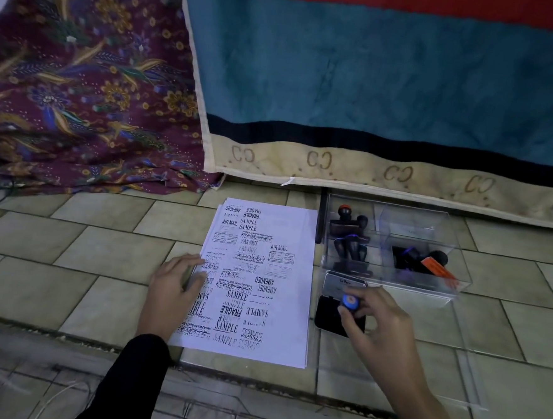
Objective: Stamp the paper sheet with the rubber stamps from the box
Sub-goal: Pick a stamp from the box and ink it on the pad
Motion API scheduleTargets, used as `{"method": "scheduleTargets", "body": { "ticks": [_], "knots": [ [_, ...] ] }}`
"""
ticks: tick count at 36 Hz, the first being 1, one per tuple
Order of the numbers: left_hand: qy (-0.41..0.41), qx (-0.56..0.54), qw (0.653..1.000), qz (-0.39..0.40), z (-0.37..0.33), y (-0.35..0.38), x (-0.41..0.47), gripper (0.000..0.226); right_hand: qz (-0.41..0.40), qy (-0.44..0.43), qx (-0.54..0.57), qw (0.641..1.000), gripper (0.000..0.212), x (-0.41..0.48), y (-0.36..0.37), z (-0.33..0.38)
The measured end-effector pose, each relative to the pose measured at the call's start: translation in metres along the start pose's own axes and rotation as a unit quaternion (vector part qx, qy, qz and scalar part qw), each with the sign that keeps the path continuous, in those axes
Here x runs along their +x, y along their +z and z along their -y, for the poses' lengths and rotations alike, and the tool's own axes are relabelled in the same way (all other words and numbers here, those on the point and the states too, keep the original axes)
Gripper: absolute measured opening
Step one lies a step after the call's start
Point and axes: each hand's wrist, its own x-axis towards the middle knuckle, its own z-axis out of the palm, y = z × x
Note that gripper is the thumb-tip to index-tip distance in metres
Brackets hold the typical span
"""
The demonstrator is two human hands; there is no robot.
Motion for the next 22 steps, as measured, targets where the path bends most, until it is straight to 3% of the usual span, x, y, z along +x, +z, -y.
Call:
{"method": "scheduleTargets", "body": {
  "ticks": [8,16,22],
  "knots": [
    [0.001,0.010,1.000,0.001,-0.0015,-0.0009,-0.0007,0.042,0.031,-0.018,-0.028,0.999,0.028,-0.0012,0.0037,-0.0015],
    [-0.003,0.001,1.000,-0.004,-0.0008,0.0009,-0.0013,0.019,0.023,-0.028,-0.036,0.999,0.028,-0.0033,0.0027,-0.0016],
    [-0.002,0.007,1.000,0.001,-0.0028,-0.0001,-0.0008,0.032,0.027,-0.043,-0.055,0.997,0.026,-0.0055,0.0059,-0.0029]
  ]
}}
